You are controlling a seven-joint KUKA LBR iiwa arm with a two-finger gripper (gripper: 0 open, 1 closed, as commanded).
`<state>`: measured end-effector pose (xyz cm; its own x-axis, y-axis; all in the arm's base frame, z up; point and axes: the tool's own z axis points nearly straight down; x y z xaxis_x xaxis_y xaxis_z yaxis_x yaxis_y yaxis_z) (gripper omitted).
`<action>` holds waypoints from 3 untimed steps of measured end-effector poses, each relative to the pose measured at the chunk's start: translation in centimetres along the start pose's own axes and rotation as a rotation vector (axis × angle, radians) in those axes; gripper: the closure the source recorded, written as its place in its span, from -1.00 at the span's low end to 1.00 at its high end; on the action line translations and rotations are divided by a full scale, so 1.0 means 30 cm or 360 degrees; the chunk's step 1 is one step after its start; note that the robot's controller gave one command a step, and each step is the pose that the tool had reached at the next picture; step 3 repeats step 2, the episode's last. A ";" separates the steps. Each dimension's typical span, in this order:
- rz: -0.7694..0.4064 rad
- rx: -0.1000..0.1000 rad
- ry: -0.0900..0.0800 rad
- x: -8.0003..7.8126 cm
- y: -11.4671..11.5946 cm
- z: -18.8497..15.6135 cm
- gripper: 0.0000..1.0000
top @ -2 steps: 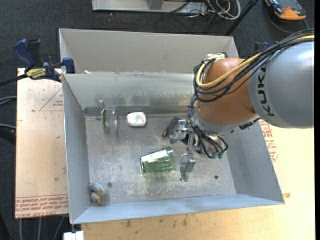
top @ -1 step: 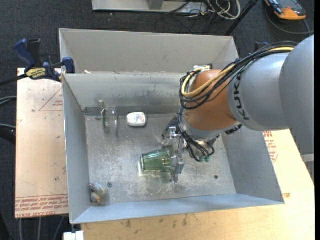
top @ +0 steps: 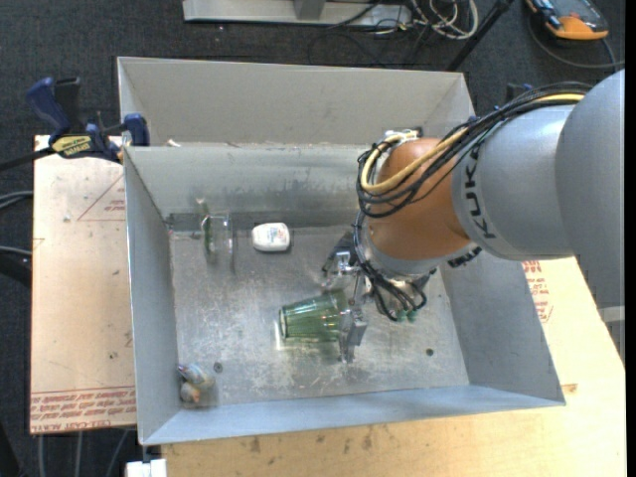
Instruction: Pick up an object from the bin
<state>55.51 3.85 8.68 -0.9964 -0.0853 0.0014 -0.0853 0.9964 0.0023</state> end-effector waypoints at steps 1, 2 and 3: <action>0.0000 0.0002 -0.0017 0.007 0.002 -0.013 1.00; -0.0040 0.0003 -0.0008 -0.067 -0.036 -0.425 1.00; -0.0040 0.0003 -0.0008 -0.067 -0.036 -0.425 1.00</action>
Offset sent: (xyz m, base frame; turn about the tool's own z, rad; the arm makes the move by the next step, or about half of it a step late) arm 0.0201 -0.0096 0.1274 -0.0272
